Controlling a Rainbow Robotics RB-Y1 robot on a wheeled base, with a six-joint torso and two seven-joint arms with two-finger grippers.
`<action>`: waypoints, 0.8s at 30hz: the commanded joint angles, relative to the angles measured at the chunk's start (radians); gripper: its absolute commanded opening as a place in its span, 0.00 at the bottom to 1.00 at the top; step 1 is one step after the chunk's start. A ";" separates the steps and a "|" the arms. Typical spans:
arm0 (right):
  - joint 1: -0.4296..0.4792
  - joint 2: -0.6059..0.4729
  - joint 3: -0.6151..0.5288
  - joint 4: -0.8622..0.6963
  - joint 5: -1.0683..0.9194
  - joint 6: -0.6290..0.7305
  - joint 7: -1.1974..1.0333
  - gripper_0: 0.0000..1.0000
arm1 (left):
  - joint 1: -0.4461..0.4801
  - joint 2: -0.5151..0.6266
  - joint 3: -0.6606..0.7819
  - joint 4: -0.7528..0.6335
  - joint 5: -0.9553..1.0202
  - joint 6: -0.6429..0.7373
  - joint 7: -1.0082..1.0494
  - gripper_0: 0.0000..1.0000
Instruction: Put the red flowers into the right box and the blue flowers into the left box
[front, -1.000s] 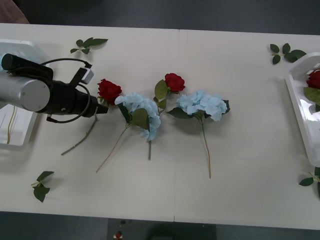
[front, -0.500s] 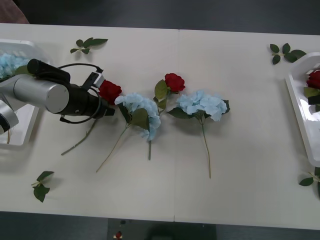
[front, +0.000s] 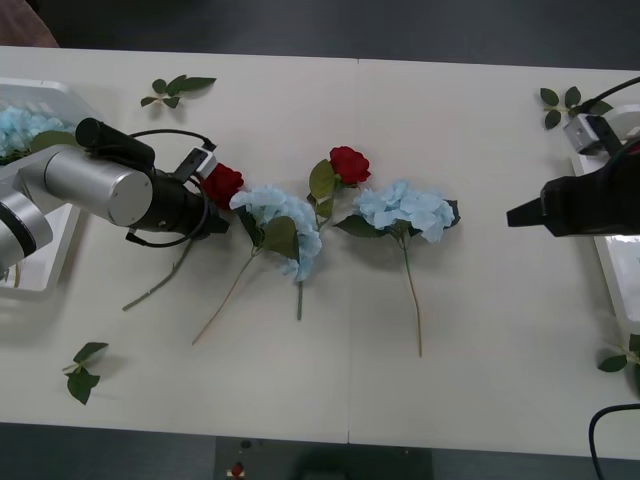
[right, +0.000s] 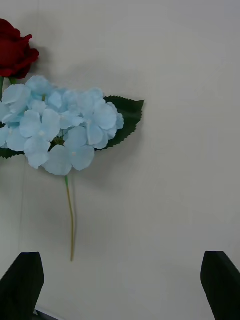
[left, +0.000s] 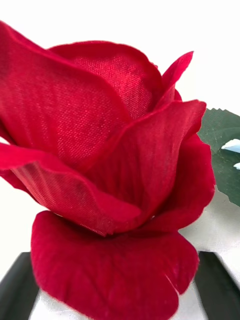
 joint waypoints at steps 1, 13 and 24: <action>-0.017 0.033 0.096 -0.058 0.060 -0.014 -0.086 0.91 | -0.020 -0.009 0.009 0.003 -0.009 -0.012 -0.054 0.50; -0.006 0.101 0.399 -0.025 0.310 -0.158 -0.225 0.92 | -0.020 -0.017 0.009 0.003 -0.023 -0.011 -0.061 0.04; 0.006 0.122 0.562 0.131 0.470 -0.364 -0.241 0.91 | -0.032 0.003 0.009 -0.026 -0.024 -0.011 -0.058 0.00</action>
